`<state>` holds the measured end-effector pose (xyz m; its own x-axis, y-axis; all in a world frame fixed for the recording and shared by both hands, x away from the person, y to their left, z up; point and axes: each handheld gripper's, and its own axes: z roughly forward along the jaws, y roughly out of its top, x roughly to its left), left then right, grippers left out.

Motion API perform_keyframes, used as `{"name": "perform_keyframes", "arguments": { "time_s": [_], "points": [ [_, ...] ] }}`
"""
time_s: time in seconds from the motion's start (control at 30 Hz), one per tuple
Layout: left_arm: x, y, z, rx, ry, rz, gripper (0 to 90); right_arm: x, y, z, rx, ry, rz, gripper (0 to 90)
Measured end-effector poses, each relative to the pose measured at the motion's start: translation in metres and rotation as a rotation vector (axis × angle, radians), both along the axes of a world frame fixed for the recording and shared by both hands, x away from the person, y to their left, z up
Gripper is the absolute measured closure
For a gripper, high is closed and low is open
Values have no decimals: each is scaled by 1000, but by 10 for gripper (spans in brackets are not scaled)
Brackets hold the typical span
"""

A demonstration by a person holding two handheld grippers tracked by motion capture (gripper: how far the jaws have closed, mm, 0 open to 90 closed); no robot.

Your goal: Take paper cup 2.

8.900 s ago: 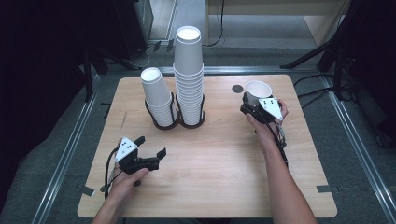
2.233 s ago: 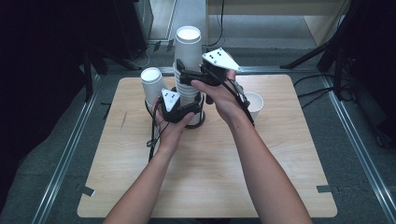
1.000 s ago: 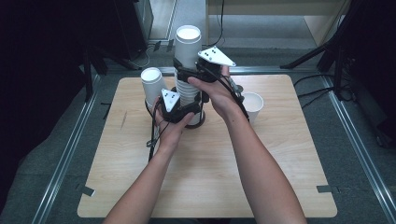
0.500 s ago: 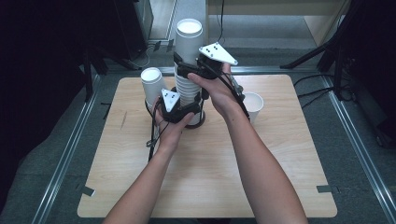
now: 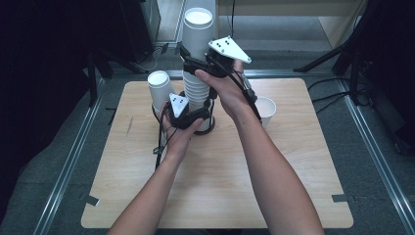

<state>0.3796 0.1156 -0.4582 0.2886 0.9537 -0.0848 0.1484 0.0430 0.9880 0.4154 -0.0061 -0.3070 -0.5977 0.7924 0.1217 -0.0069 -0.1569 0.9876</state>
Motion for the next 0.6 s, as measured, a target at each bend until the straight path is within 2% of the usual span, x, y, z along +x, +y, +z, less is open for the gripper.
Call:
{"name": "perform_keyframes", "arguments": {
  "time_s": [0.43, 0.6],
  "points": [
    [-1, 1, 0, -5, 3, -7, 90, -10, 0, 22, 10, -43, -27, 156],
    [-4, 2, 3, -14, 6, -34, 55, -17, 1, 34, 13, -67, -33, 160]
  ]
}}
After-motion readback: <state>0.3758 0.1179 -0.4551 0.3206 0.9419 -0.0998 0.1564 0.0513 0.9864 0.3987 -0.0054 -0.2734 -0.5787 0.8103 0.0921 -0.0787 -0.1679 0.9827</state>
